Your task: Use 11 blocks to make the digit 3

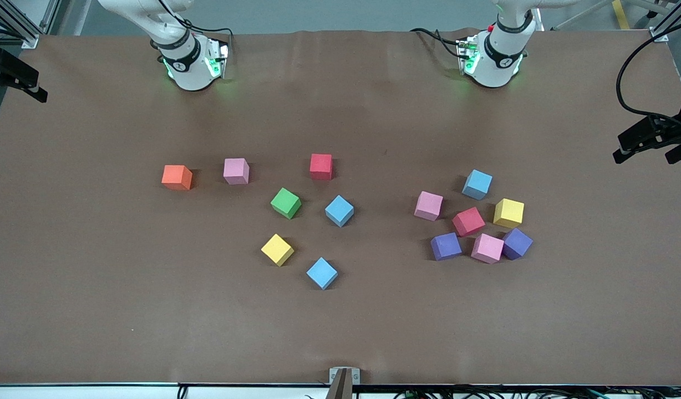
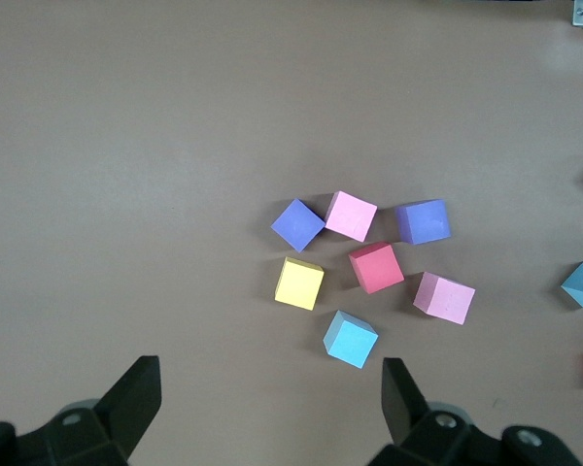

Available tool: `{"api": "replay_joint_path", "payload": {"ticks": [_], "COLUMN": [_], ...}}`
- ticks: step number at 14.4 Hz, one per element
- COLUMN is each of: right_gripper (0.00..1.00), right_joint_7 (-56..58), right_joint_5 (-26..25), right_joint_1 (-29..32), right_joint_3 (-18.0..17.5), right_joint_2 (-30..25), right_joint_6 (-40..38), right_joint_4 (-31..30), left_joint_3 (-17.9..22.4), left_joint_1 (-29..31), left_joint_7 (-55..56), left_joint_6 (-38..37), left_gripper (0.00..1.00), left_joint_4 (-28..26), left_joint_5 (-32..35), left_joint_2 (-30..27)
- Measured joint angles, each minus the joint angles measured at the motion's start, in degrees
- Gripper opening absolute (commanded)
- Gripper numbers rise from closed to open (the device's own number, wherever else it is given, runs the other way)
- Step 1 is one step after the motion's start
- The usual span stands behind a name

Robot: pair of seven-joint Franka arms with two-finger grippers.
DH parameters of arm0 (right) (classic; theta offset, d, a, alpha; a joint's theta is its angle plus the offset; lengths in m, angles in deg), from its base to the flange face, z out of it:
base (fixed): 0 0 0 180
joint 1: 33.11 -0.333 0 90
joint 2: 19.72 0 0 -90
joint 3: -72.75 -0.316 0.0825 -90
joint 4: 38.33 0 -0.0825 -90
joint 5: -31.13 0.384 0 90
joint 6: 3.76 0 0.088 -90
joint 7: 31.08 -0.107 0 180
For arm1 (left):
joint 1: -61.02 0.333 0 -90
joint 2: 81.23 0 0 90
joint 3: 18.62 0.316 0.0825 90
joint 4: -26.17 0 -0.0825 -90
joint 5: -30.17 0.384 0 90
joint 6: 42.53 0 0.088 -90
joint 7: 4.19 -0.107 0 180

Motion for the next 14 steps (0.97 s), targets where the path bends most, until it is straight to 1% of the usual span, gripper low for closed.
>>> {"api": "replay_joint_path", "payload": {"ticks": [10,14], "right_gripper": [1.00,1.00], "right_joint_7": [0.0,0.0], "right_joint_5": [0.0,0.0], "right_joint_1": [0.0,0.0], "right_joint_3": [0.0,0.0], "right_joint_2": [0.0,0.0], "right_joint_6": [0.0,0.0], "right_joint_4": [0.0,0.0], "left_joint_3": [-0.3,-2.4], "left_joint_1": [0.0,-0.1], "left_joint_7": [0.0,0.1], "left_joint_6": [0.3,0.3], "left_gripper": [1.00,1.00], "left_joint_4": [0.1,0.5], "left_joint_5": [0.0,0.0], "left_joint_2": [0.0,0.0]}}
